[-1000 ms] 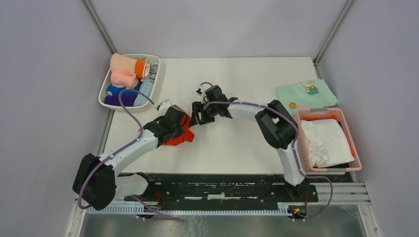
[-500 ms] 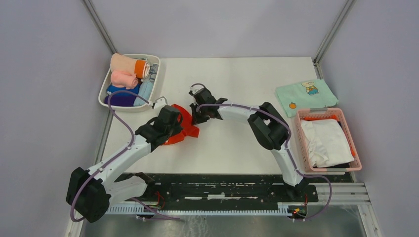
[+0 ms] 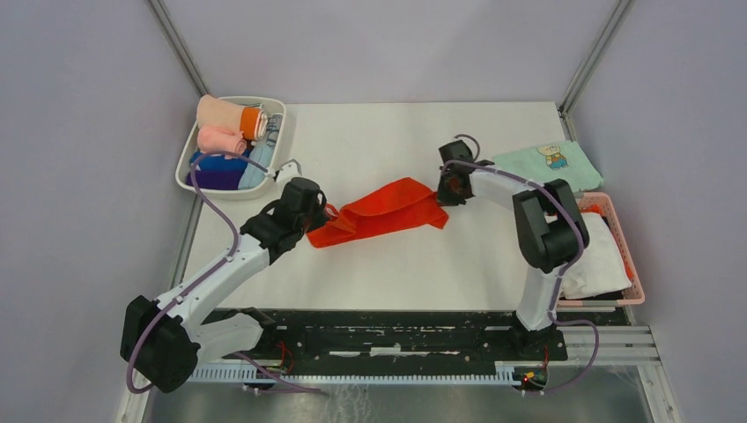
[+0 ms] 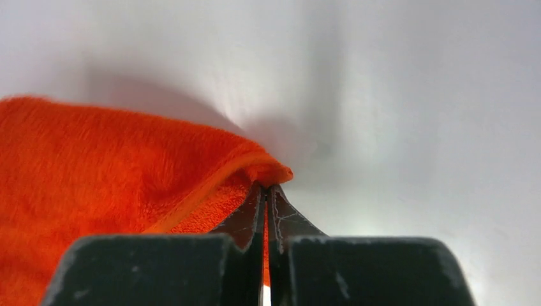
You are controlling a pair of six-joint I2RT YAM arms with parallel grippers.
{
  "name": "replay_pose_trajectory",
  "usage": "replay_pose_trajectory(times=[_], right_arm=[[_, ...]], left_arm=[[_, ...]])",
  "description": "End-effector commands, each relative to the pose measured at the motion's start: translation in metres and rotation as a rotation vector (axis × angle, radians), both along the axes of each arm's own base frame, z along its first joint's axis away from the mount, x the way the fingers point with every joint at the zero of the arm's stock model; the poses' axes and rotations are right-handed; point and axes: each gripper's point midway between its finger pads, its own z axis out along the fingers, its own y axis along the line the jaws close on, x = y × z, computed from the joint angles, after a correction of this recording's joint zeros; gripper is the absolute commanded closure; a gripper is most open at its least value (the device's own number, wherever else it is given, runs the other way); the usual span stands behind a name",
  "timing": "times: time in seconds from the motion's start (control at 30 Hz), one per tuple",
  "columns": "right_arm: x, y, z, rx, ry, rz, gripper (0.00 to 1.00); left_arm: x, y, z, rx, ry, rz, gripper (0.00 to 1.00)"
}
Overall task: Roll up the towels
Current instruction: Move the towel to the center of the board.
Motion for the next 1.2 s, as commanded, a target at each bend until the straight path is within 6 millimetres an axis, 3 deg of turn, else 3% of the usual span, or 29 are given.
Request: replay_pose_trajectory(times=[0.0, 0.07, 0.13, 0.37, 0.5, 0.6, 0.73, 0.83, 1.0, 1.17], right_arm=[[-0.038, -0.051, 0.019, -0.113, 0.026, -0.059, 0.96], [-0.047, -0.047, 0.039, -0.072, -0.019, -0.006, 0.74], [-0.054, -0.043, 0.049, -0.038, -0.036, 0.036, 0.59], [-0.07, -0.051, 0.073, -0.032, -0.117, 0.062, 0.44], [-0.066, -0.049, 0.075, -0.022, -0.125, 0.058, 0.41], [-0.066, -0.047, 0.071, -0.01, -0.115, 0.061, 0.4], [-0.068, -0.046, 0.071, -0.003, -0.119, 0.069, 0.38], [-0.067, -0.044, 0.072, 0.005, -0.129, 0.076, 0.37], [-0.067, -0.039, 0.069, 0.027, -0.123, 0.09, 0.35], [-0.068, -0.039, 0.073, 0.029, -0.141, 0.099, 0.34]], left_arm=[[0.014, -0.003, 0.014, 0.012, -0.065, -0.023, 0.97], [0.011, -0.002, 0.004, 0.026, -0.044, -0.034, 0.97], [0.005, -0.003, -0.005, 0.027, -0.022, -0.047, 0.93], [-0.008, 0.022, -0.002, 0.024, -0.026, 0.03, 0.85], [-0.014, 0.025, -0.005, -0.019, -0.011, 0.069, 0.79], [-0.023, 0.04, -0.021, -0.037, 0.041, 0.166, 0.74], [-0.035, 0.049, -0.037, -0.097, 0.07, 0.231, 0.49], [-0.035, 0.049, -0.046, -0.141, 0.094, 0.23, 0.37], [-0.013, 0.042, -0.051, -0.345, 0.058, 0.171, 0.34], [-0.004, 0.038, -0.058, -0.412, 0.008, 0.098, 0.31]])
